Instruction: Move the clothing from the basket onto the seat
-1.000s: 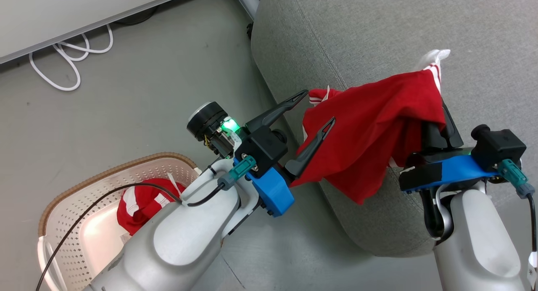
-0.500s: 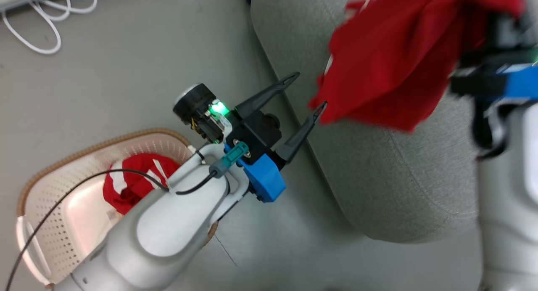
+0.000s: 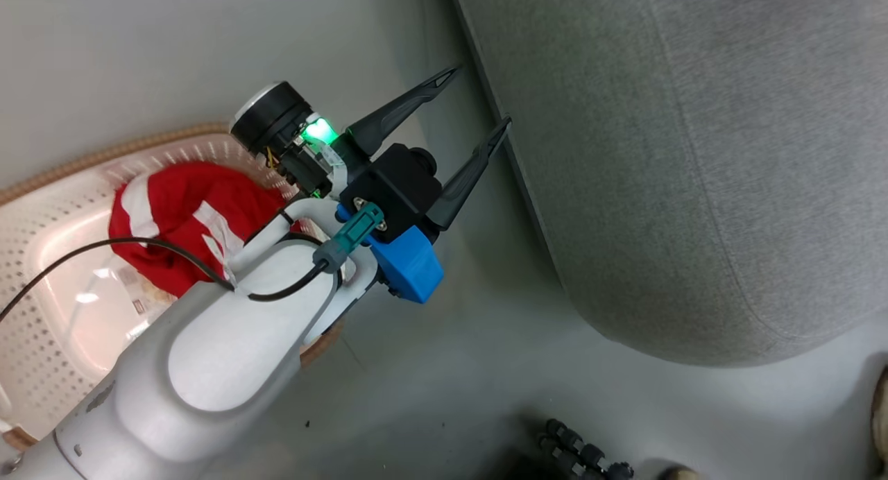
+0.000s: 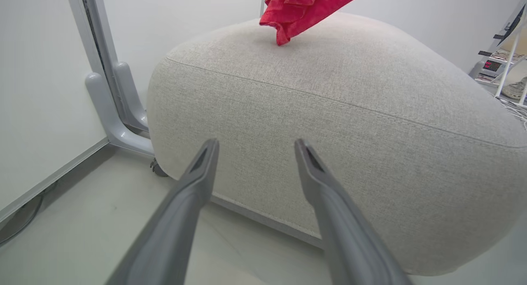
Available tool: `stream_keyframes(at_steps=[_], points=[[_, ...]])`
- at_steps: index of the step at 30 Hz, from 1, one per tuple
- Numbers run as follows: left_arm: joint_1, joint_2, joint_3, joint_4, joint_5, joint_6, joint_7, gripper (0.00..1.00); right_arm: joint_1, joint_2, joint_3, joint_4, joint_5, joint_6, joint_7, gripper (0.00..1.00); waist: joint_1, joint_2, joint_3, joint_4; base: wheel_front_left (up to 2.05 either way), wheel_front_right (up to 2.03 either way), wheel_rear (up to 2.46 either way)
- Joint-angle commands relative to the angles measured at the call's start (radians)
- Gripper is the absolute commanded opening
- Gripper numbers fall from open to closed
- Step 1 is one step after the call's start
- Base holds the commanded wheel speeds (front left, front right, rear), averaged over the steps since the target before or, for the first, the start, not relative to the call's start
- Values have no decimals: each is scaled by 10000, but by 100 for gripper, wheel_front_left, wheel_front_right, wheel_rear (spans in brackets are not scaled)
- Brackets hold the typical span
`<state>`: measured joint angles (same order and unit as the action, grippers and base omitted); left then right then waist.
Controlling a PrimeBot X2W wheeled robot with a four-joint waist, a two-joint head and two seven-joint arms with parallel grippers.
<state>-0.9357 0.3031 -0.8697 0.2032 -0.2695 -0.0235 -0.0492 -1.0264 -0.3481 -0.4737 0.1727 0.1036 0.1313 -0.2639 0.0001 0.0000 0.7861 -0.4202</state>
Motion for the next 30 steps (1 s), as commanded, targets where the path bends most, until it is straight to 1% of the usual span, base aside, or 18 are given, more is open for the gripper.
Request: stream_keyframes(at_steps=[1, 6, 8, 10, 11, 12, 15, 16, 17, 23, 26, 27, 28, 29, 30], points=[[-133, 140, 0, -147, 58, -15, 64, 100, -200, -60, -160, 121, -58, -10, -9, 0, -1, 0, 533, 1, 0, 0, 0], [-248, 201, -83, -374, 121, -33, 161, 100, -19, -96, -443, 646, -361, -10, -9, 0, -1, 0, 918, 136, 0, 0, 0], [-295, 176, -131, -476, 139, -11, 176, 100, 167, 22, -486, 1144, -636, -10, -9, 0, -1, 0, 1099, 283, 0, 0, 0], [-305, 153, -159, -503, 151, -6, 175, 100, 226, 53, -517, 1353, -695, -10, -9, 0, -1, 0, 1146, 328, 0, 0, 0], [-311, 125, -202, -521, 162, 7, 148, 100, 323, 197, -547, 1754, -831, -10, -9, 0, -1, 0, 1211, 397, 0, 0, 0], [-311, 125, -202, -521, 162, 7, 148, 100, 323, 197, -547, 1754, -831, -10, -9, 0, -1, 0, 1211, 397, 0, 0, 0], [-325, 98, -246, -538, 153, 36, 114, 100, 443, 400, -488, 2361, -1086, -10, -9, 0, -1, 0, 1261, 465, 0, 0, 0], [-342, 124, -248, -523, 144, 28, 103, 100, 517, 563, -470, 2814, -1196, -10, -9, 0, -1, 0, 1285, 489, 0, 0, 0], [-342, 124, -248, -523, 144, 28, 103, 100, 517, 563, -470, 2814, -1196, -10, -9, 0, -1, 0, 1285, 489, 0, 0, 0], [-388, 190, -255, -519, 100, 82, 88, 100, 621, 880, -472, 3921, -1390, -10, -9, 0, -1, 0, 1319, 565, 0, 0, 0], [-379, 211, -271, -485, 80, 100, 75, 100, 601, 965, -553, 4126, -1405, -10, -9, 0, -1, 0, 1258, 572, 0, 0, 0], [-385, 213, -275, -478, 86, 109, 64, 100, 619, 985, -586, 4111, -1400, -10, -9, 31, -1, 0, 1220, 571, 0, 0, 0], [-393, 206, -280, -469, 76, 123, 47, 100, 663, 1004, -616, 4086, -1374, -10, -9, 69, -1, 0, 1173, 571, 0, 0, 0], [-396, 199, -288, -455, 71, 126, 32, 100, 739, 1043, -624, 4053, -1350, -10, -9, 100, -1, 0, 1115, 571, 0, 0, 0], [-389, 182, -294, -435, 57, 125, 15, 100, 812, 1075, -629, 4034, -1331, -10, -9, 100, -1, 0, 1048, 571, 0, 0, 0]])
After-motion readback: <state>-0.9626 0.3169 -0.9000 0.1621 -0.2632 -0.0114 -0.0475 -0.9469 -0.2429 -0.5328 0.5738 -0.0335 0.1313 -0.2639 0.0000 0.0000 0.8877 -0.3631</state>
